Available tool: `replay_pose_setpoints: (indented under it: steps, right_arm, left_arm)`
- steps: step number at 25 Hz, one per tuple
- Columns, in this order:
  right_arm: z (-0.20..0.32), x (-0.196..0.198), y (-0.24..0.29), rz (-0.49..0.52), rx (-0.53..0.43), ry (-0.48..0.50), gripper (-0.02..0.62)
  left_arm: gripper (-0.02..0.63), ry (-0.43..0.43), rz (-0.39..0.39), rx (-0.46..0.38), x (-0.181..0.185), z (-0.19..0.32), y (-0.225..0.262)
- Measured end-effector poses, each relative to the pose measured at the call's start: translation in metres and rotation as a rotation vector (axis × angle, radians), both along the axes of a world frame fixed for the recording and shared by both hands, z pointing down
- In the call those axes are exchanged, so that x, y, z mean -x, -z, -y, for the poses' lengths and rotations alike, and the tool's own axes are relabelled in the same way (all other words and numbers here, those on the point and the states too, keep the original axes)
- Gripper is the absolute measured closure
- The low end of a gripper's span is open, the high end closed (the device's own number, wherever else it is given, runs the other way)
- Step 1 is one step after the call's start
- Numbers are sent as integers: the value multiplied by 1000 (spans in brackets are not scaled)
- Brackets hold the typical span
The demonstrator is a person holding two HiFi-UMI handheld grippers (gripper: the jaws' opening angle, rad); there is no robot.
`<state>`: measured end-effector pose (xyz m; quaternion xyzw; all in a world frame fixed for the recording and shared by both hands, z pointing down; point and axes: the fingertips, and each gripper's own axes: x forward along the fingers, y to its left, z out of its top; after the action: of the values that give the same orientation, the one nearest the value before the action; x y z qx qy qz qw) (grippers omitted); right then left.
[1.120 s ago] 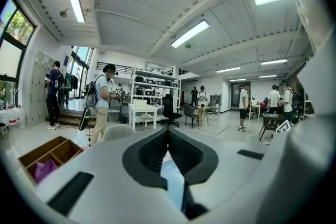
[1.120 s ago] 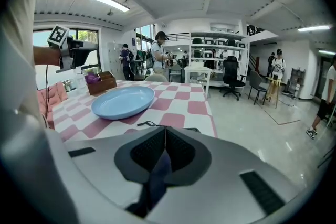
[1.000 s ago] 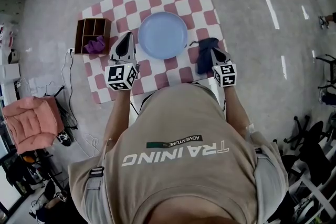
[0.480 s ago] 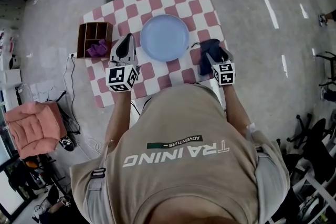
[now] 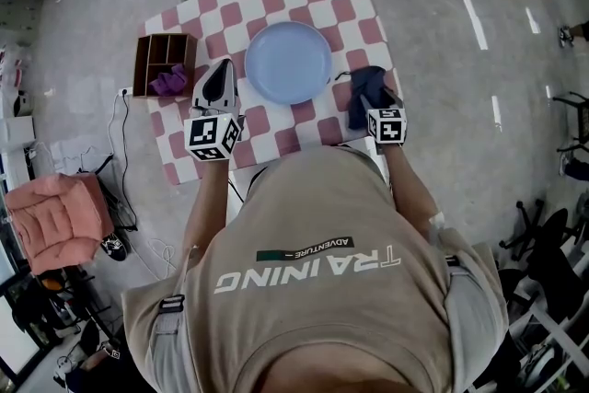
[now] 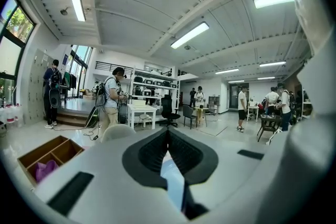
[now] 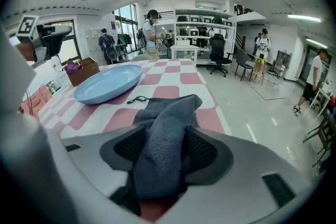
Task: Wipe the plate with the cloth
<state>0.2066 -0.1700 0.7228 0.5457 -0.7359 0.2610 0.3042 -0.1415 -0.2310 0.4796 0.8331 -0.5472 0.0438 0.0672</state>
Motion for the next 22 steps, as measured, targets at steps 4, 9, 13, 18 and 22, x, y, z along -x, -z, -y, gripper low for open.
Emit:
replay_pose_setpoints:
  steps: [4, 9, 13, 18, 22]
  right_arm:
    - [-1, 2, 1, -7, 1, 26, 345]
    - [-1, 8, 6, -62, -11, 102, 474]
    - [8, -2, 30, -22, -61, 76, 479]
    - [35, -6, 81, 6, -135, 62, 480]
    - [65, 19, 122, 21, -204, 152, 480]
  left_arm:
    - [591, 1, 6, -7, 1, -2, 2]
    - [591, 4, 1, -12, -1, -4, 3]
    - [591, 10, 3, -16, -3, -9, 4]
    - [591, 24, 1, -14, 4, -8, 3]
    - [591, 46, -8, -18, 9, -14, 5]
